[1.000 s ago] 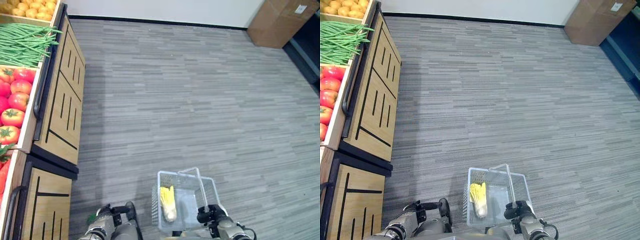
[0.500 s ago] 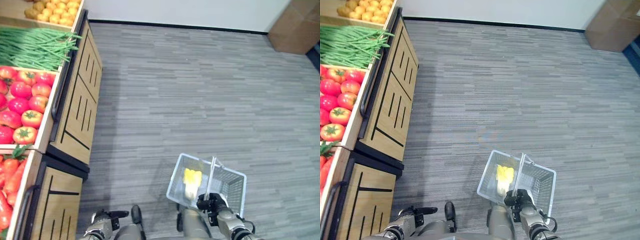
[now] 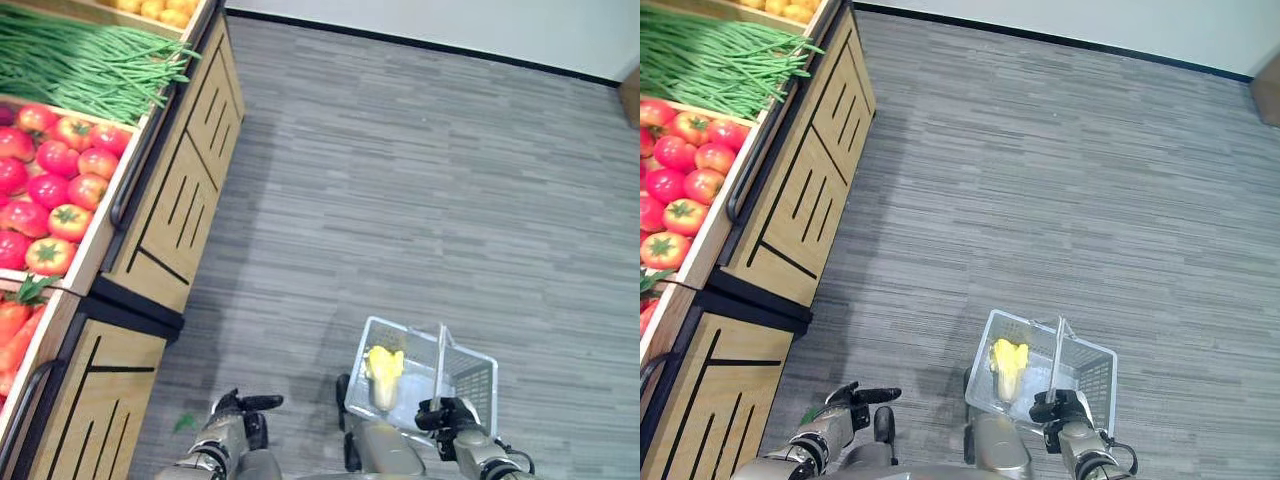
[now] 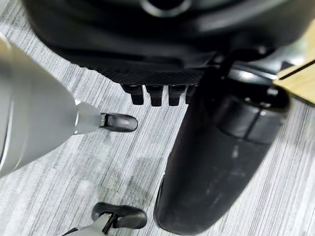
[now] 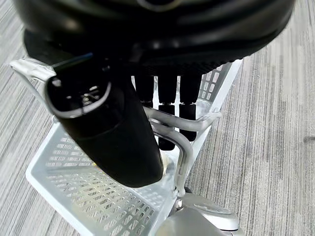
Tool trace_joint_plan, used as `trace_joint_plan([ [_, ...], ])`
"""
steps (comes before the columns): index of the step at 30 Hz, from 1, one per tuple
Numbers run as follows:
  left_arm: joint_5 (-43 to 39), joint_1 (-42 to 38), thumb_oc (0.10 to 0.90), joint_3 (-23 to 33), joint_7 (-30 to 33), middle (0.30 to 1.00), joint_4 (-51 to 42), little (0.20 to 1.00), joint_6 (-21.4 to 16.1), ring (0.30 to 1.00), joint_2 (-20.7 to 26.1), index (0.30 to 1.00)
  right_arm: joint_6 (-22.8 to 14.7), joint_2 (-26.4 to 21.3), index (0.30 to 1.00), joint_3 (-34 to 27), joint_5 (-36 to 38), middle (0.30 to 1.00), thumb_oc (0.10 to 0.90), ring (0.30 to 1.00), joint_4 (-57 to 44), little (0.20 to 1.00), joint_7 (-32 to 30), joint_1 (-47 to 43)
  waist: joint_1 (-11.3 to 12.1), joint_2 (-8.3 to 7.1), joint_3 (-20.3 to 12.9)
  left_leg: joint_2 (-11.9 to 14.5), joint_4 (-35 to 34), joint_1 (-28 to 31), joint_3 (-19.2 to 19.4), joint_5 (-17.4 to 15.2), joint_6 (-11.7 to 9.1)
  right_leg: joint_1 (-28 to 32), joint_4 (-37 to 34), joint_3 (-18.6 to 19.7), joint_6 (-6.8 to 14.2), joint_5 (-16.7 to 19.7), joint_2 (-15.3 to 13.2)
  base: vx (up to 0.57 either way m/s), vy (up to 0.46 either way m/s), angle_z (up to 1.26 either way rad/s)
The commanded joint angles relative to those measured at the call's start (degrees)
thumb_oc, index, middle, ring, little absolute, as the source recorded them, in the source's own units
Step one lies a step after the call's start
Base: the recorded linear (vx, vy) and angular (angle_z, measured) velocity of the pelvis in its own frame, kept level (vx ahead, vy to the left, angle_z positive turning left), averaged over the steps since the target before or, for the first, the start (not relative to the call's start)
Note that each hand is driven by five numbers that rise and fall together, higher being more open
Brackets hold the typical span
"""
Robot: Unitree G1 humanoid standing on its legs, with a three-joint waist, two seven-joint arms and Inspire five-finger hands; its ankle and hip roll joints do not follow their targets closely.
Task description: Get the vegetables into the basket
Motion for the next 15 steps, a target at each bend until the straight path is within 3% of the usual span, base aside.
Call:
trace_joint_plan([
  [1,-1.02,0.77,0.9,-0.42,0.86,1.0,2.2,1.0,0.03,1.0,0.73,1.0,1.52,-1.1,0.3,3.69,-0.75,0.3,0.4,0.3,1.5,0.3,-1.01,3.3,0.56,-2.95,-0.62,-4.67,0.02,1.75,-1.41,-2.94,2.83,-5.42,4.98,3.43,5.34,-0.86,-3.01,0.02,-0.038,0.14],
  [15,-1.75,0.73,0.9,-0.82,0.9,1.0,2.23,1.0,-0.3,1.0,0.51,1.0,1.22,-1.22,0.3,5.23,-2.34,0.3,0.4,0.3,2.34,0.3,-0.74,3.55,1.46,-2.51,-1.2,-3.37,0.02,2.26,-3.65,-2.6,1.77,-2.31,4.53,1.19,4.19,-3.0,-2.64,0.01,-0.032,0.08],
])
